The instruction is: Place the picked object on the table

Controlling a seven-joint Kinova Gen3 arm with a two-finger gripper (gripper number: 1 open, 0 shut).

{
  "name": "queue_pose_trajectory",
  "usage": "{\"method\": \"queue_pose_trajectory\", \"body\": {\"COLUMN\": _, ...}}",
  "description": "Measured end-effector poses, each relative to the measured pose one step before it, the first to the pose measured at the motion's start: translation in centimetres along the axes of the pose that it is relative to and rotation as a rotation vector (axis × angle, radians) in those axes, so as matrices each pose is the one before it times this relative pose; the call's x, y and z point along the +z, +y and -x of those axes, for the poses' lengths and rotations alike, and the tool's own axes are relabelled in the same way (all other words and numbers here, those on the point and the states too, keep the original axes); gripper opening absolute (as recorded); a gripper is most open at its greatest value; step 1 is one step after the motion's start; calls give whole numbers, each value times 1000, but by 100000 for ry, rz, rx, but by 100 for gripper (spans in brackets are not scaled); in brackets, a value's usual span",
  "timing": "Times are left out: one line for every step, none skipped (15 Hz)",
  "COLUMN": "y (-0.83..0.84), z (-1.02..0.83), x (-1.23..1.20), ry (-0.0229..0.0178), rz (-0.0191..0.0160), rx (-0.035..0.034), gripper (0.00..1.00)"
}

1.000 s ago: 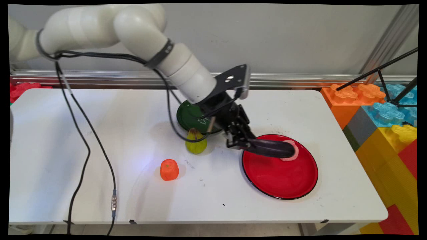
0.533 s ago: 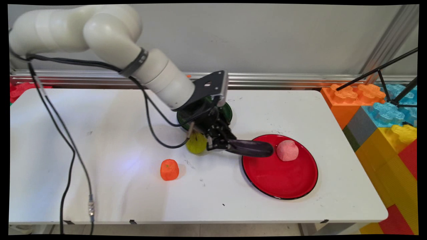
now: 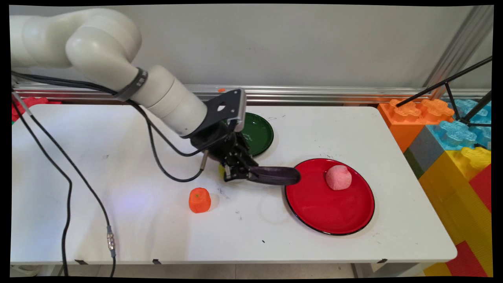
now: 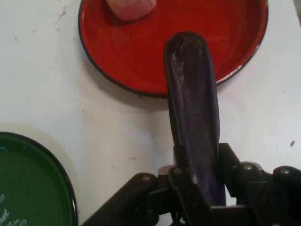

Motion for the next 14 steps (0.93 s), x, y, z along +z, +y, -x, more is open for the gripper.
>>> {"method": "queue_pose_trajectory", "body": {"y": 191, "z": 482, "x": -170, "ry": -766, "rz": 480, "rx": 453, "gripper": 0}}
{"method": "queue_pose_trajectory", "body": {"y": 124, "z": 435, "x": -151, "ry": -682, "rz": 551, "rx": 666, "gripper": 0}}
{"method": "queue_pose_trajectory", "body": {"y": 94, "z": 523, "x": -153, "ry": -768, "rz": 546, "rx": 806, "gripper": 0}}
{"method": "queue_pose_trajectory", "body": {"y": 26, "z": 598, "x": -134, "ry": -839, "rz": 452, "rx": 818, "gripper": 0}}
{"method": "queue_pose_trajectory", "body": {"y": -12, "z": 417, "x": -59, "ry": -534, "rz": 279, "rx": 703, "gripper": 0}}
{"method": "queue_pose_trajectory", "body": {"y": -26, "z": 395, "x": -42, "ry": -483, "rz": 253, "rx": 689, "gripper": 0}}
{"method": "queue_pose_trajectory", "body": {"y": -74, "z": 429, "x": 5, "ry": -482, "rz": 291, "rx": 1032, "gripper": 0}}
{"method": "queue_pose_trajectory", "body": {"y": -83, "z": 399, "x": 21, "ry": -426, "rz": 244, "rx": 1211, "gripper": 0}}
{"method": "queue_pose_trajectory", "body": {"y": -136, "z": 456, "x": 103, "ry": -506, "rz": 401, "rx": 1706, "gripper": 0}}
{"method": "queue_pose_trajectory", "body": {"y": -118, "z": 312, "x": 137, "ry": -458, "rz": 427, "rx": 1666, "gripper": 0}}
{"method": "queue_pose_trajectory", "body": {"y": -165, "z": 322, "x": 173, "ry": -618, "rz": 494, "rx": 1912, "gripper": 0}}
{"method": "queue_pose_trajectory", "body": {"y": -192, "z": 315, "x": 199, "ry": -762, "rz": 533, "rx": 1929, "gripper": 0}}
{"method": "queue_pose_trajectory", "body": {"y": -145, "z": 197, "x": 158, "ry": -576, "rz": 514, "rx": 1451, "gripper": 0}}
{"method": "queue_pose_trajectory", "body": {"y": -180, "z": 241, "x": 225, "ry": -745, "rz": 821, "rx": 1949, "gripper": 0}}
